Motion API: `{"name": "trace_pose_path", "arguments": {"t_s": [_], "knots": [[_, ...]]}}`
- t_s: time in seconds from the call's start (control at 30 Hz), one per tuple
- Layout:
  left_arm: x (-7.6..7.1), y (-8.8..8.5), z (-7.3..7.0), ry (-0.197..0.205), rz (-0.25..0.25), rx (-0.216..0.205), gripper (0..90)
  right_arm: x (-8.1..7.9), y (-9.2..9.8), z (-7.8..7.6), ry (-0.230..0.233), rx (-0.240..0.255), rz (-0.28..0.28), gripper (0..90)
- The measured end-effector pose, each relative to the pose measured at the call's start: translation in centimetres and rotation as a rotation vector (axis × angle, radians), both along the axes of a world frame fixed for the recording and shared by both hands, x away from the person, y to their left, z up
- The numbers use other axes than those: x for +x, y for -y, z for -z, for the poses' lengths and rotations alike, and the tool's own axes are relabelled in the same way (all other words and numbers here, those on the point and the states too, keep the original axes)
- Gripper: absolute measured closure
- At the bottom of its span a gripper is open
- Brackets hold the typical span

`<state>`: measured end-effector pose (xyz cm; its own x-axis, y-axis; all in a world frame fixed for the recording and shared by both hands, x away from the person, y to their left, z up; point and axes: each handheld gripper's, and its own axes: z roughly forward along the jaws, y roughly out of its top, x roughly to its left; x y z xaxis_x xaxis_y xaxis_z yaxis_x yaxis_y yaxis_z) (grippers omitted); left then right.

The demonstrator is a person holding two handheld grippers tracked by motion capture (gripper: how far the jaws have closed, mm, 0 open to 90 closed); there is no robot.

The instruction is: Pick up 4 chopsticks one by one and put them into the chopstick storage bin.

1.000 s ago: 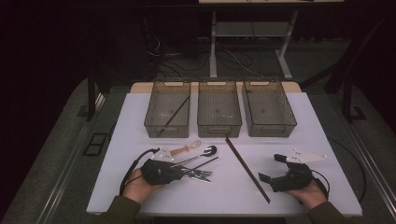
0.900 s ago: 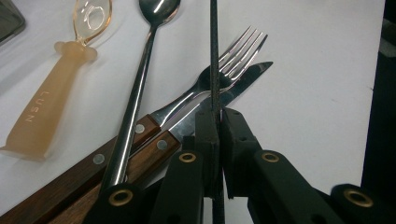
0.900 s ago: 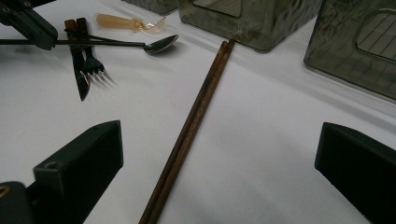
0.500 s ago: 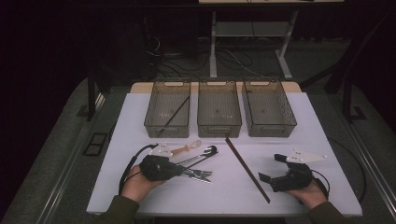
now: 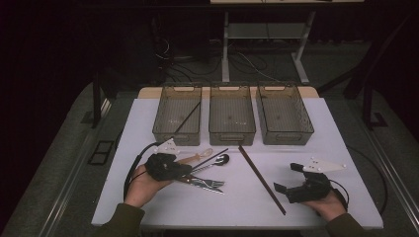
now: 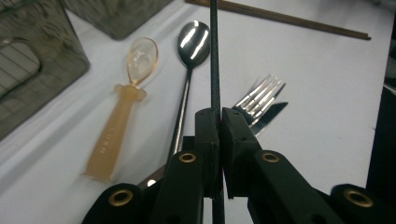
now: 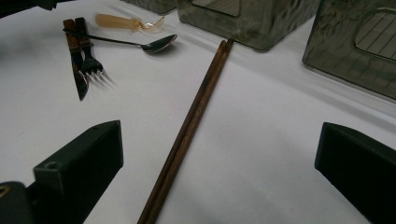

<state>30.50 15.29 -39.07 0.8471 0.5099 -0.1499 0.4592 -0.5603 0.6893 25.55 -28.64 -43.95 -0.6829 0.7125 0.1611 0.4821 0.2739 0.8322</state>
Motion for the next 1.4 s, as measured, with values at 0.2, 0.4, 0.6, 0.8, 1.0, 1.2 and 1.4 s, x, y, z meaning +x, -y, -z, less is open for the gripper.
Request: {"name": "trace_pose_path", "arguments": {"t_s": [0.2, 0.4, 0.6, 0.8, 1.0, 1.2, 1.4], "knots": [[1.3, -0.2, -0.7, 0.018, -0.025, -0.014, 86.1, 0.0, 0.0, 0.0, 0.0, -0.002, 0.001, 0.8], [2.4, -0.3, -1.5, 0.036, -0.052, -0.02, 86.1, 0.0, 0.1, 0.0, -0.005, -0.001, 0.005, 0.8], [3.6, -0.4, -2.2, 0.041, -0.079, -0.029, 86.1, 0.0, 0.1, 0.0, -0.003, 0.004, 0.009, 0.8], [4.9, -0.5, -3.1, 0.053, -0.104, -0.025, 86.1, 0.0, 0.2, 0.0, -0.003, 0.012, 0.014, 0.8], [6.6, -0.4, -4.0, 0.062, -0.129, -0.012, 86.1, 0.0, 0.2, 0.0, -0.002, 0.014, 0.015, 0.8], [8.7, -0.7, -4.4, 0.066, -0.18, -0.011, 86.1, 0.0, 0.2, 0.0, -0.003, 0.015, 0.016, 0.8], [10.8, -1.2, -4.8, 0.06, -0.251, -0.013, 86.1, -0.1, 0.3, -0.1, -0.005, 0.02, 0.02, 0.8]]}}
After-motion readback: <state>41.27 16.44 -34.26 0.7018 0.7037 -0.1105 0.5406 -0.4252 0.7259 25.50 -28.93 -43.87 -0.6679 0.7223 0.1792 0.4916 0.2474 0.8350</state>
